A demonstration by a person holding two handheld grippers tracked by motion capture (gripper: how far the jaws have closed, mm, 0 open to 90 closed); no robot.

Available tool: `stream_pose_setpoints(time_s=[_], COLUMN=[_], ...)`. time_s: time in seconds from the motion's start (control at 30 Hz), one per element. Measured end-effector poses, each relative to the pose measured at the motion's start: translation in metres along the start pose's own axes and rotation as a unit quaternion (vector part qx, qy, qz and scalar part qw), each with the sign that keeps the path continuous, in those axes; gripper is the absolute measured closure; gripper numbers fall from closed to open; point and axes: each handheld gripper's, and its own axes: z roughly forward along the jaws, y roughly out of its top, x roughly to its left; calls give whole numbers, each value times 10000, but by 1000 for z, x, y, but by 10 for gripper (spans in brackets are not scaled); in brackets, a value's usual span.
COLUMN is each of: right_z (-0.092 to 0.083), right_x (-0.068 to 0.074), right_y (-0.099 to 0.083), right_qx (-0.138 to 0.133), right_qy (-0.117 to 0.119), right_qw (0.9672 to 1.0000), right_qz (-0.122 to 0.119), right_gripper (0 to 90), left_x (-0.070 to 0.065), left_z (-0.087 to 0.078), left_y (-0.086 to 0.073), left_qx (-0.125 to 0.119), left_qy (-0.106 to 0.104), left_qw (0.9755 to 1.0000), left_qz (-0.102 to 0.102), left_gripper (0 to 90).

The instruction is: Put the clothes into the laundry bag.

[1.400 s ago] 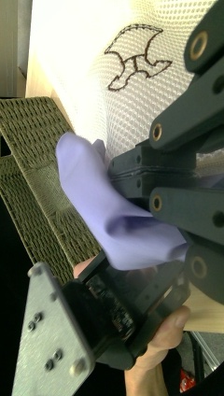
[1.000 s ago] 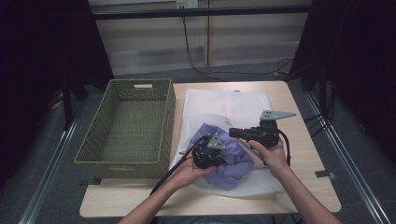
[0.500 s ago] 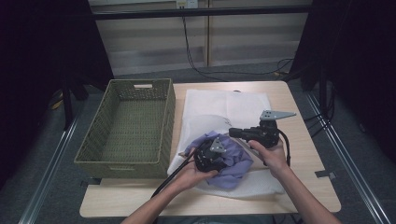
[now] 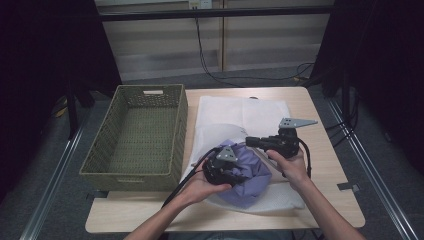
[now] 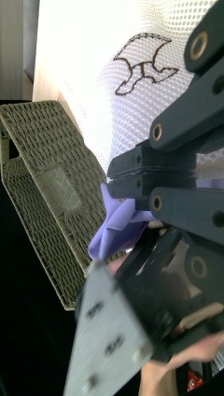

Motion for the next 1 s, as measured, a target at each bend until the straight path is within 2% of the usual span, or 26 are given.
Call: stream_pose_setpoints(time_s=[0.1, 0.17, 0.23, 0.3, 0.33, 0.4, 0.53, 0.57, 0.6, 0.67, 0.77, 0.87, 0.9, 1.0], right_z=[0, 0, 1, 1, 1, 2, 1, 1, 1, 1, 0, 0, 0, 0], right_x=[-1, -1, 0, 0, -1, 0, 0, -1, -1, -1, -1, 0, 1, 0], right_y=[0, 0, 0, 0, 0, 0, 0, 0, 0, 0, 1, 1, 1, 1], right_qx=[-1, 7, 19, 15, 18, 19, 19, 14, 15, 8, -10, 1, 9, -10], right_qy=[-20, -23, -13, -1, 3, 2, 2, 1, 0, -17, -12, -2, 8, -3], right_qw=[10000, 10000, 10000, 10000, 10000, 10000, 10000, 10000, 10000, 10000, 10000, 10000, 10000, 10000], right_qz=[19, 24, 25, 20, 11, 23, 16, 9, 10, -7, -12, -12, 9, -5], right_gripper=[891, 891, 892, 892, 892, 892, 892, 892, 892, 891, 891, 891, 891, 891], left_x=[-4, -4, -6, -6, -4, 1, 6, 8, 9, 10, 8, 11, 12, 12], left_z=[-17, -30, -42, -53, -59, -69, -74, -75, -76, -80, -80, -74, -71, -63], left_y=[1, 1, 0, 2, 2, 3, 1, 0, 1, 1, 3, 1, -1, -3], left_qx=[-254, -326, -573, -680, -818, -1003, -1104, -1187, -1240, -1363, -1313, -1181, -1166, -925], left_qy=[-33, -35, -155, -39, 25, 101, 439, 570, 580, 631, 741, 881, 861, 1062], left_qw=[9997, 9995, 9982, 9976, 9966, 9949, 9927, 9909, 9901, 9876, 9877, 9877, 9876, 9877], left_qz=[-30, 32, 59, 96, 84, -51, -200, -270, -312, -455, -412, -515, -596, -678], left_gripper=[524, 533, 593, 620, 629, 626, 538, 506, 451, 425, 411, 407, 408, 430])
